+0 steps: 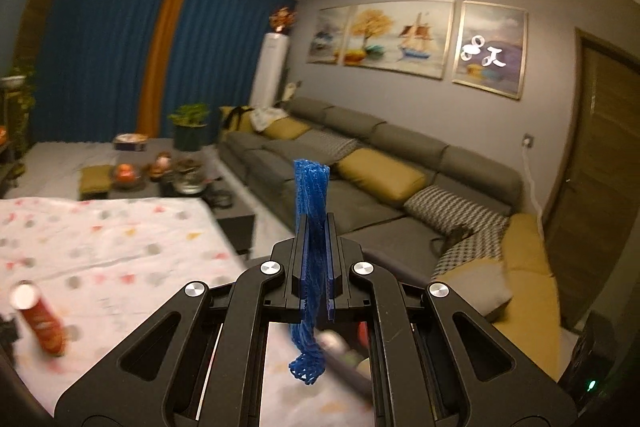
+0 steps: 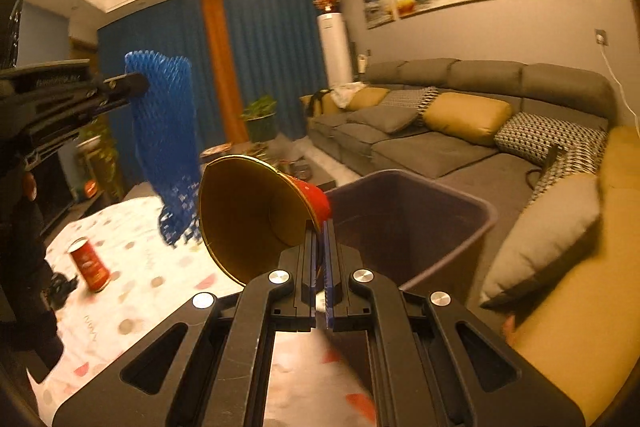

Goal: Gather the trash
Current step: 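Carry the blue net and red cup over the grey bin, then open both tools over the grey bin to drop the net and cup, then move both open tools back over the black bag and red can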

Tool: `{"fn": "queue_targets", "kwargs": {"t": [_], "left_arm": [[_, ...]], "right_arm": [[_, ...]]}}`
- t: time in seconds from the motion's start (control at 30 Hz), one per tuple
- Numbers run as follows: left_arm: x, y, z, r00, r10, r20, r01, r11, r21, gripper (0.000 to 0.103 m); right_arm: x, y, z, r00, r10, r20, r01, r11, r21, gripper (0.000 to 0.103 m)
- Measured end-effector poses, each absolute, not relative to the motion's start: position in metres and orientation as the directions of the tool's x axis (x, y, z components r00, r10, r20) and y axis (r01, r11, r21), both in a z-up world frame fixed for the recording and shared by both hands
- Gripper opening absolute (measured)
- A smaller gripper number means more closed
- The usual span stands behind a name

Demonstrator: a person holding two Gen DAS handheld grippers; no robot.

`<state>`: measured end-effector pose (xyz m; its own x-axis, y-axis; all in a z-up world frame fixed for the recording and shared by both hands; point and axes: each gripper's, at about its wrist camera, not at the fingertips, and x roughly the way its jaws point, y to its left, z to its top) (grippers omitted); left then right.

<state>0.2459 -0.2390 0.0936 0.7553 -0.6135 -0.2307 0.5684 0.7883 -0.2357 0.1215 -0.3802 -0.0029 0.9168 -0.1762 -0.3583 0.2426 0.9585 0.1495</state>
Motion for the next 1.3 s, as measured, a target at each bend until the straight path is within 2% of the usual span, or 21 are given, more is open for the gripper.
{"fn": "queue_targets", "kwargs": {"t": [0.2,0.43,0.57,0.67,0.7,0.73,0.77,0.8,0.83,0.93,1.03,1.3], "left_arm": [[0.259,-0.293,0.069,0.685,-0.698,-0.209,0.626,0.711,-0.32,0.006],[0.282,-0.318,0.007,0.635,-0.692,-0.343,0.594,0.721,-0.356,0.006],[0.288,-0.322,-0.01,0.608,-0.688,-0.397,0.587,0.726,-0.358,0.007],[0.291,-0.321,-0.02,0.595,-0.68,-0.428,0.584,0.732,-0.351,0.017],[0.291,-0.319,-0.023,0.59,-0.679,-0.437,0.583,0.732,-0.352,0.024],[0.292,-0.318,-0.024,0.59,-0.676,-0.442,0.58,0.735,-0.351,0.039],[0.291,-0.315,-0.025,0.593,-0.671,-0.445,0.573,0.74,-0.351,0.046],[0.29,-0.311,-0.026,0.603,-0.664,-0.443,0.565,0.747,-0.35,0.059],[0.288,-0.306,-0.026,0.618,-0.652,-0.439,0.554,0.757,-0.346,0.066],[0.277,-0.286,-0.025,0.663,-0.619,-0.421,0.521,0.785,-0.335,0.08],[0.265,-0.263,-0.023,0.704,-0.581,-0.409,0.481,0.813,-0.328,0.086],[0.228,-0.193,-0.016,0.772,-0.466,-0.431,0.352,0.88,-0.32,0.095]], "right_arm": [[0.119,-0.409,-0.012,0.903,-0.219,-0.368,0.295,0.942,0.162,0.004],[0.129,-0.421,-0.03,0.888,-0.216,-0.406,0.301,0.94,0.159,0.004],[0.138,-0.425,-0.035,0.882,-0.21,-0.423,0.299,0.941,0.156,0.004],[0.143,-0.425,-0.04,0.877,-0.206,-0.434,0.297,0.943,0.152,0.004],[0.144,-0.425,-0.041,0.876,-0.205,-0.438,0.296,0.943,0.15,0.004],[0.146,-0.424,-0.043,0.872,-0.204,-0.445,0.295,0.944,0.146,0.004],[0.149,-0.426,-0.044,0.87,-0.2,-0.45,0.293,0.945,0.146,0.004],[0.15,-0.425,-0.045,0.868,-0.196,-0.455,0.29,0.946,0.145,0.004],[0.153,-0.423,-0.046,0.865,-0.195,-0.461,0.289,0.947,0.141,0.004],[0.159,-0.417,-0.048,0.861,-0.186,-0.473,0.279,0.951,0.134,0.004],[0.163,-0.416,-0.049,0.857,-0.187,-0.481,0.278,0.952,0.126,0.004],[0.176,-0.409,-0.056,0.833,-0.191,-0.52,0.283,0.953,0.103,0.007]]}}
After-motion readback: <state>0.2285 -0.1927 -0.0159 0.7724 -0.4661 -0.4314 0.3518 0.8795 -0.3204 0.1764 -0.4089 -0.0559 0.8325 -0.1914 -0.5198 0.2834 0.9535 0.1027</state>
